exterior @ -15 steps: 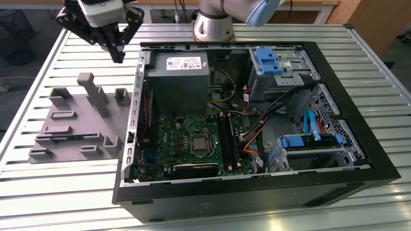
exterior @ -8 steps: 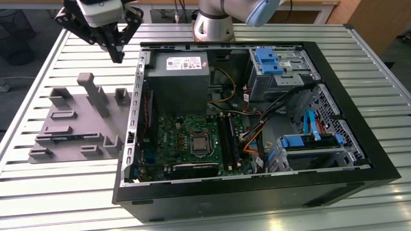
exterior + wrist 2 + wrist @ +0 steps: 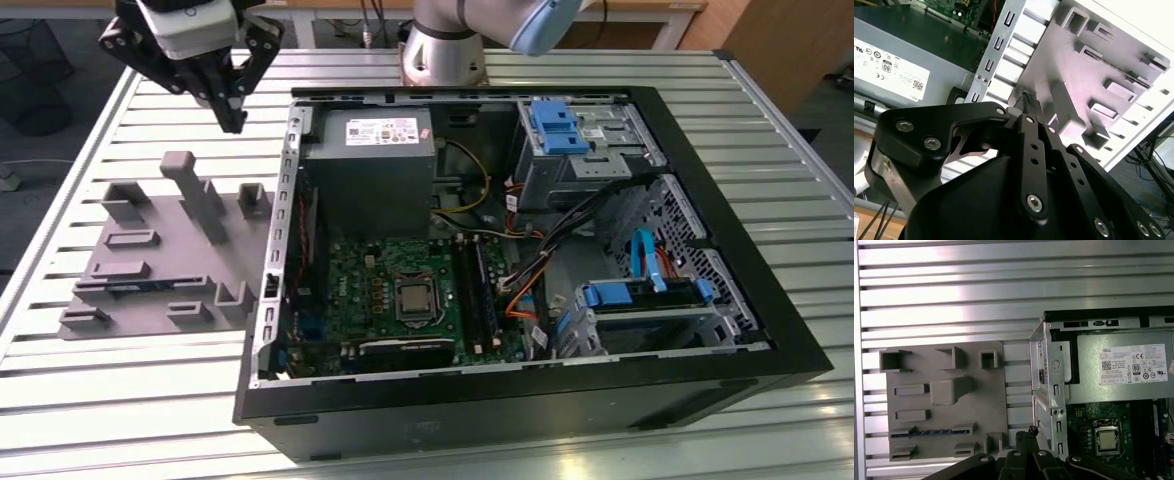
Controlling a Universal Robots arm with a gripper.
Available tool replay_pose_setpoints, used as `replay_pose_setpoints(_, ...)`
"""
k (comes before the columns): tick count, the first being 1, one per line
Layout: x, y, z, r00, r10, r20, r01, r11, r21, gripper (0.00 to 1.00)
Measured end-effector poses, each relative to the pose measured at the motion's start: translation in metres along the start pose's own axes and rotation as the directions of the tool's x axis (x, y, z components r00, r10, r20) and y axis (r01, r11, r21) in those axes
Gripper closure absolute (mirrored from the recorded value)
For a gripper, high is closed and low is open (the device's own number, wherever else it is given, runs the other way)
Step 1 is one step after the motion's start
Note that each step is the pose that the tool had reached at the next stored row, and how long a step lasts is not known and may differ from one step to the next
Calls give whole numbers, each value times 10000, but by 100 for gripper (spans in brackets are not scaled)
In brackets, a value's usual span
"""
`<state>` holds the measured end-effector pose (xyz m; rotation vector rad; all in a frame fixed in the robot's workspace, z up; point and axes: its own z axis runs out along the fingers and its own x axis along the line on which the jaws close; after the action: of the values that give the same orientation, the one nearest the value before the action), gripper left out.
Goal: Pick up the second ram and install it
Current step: 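Reach for the second ram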
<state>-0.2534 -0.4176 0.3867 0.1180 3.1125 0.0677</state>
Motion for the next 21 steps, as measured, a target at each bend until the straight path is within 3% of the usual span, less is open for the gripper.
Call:
replay_pose_setpoints(9,177,-17,1,10000,0,0,0,10000,0,89)
replay_pose_setpoints(16,185,-17,1,10000,0,0,0,10000,0,89)
replay_pose_setpoints(21,369,-47,-1,10000,1,2,-1,10000,0,89)
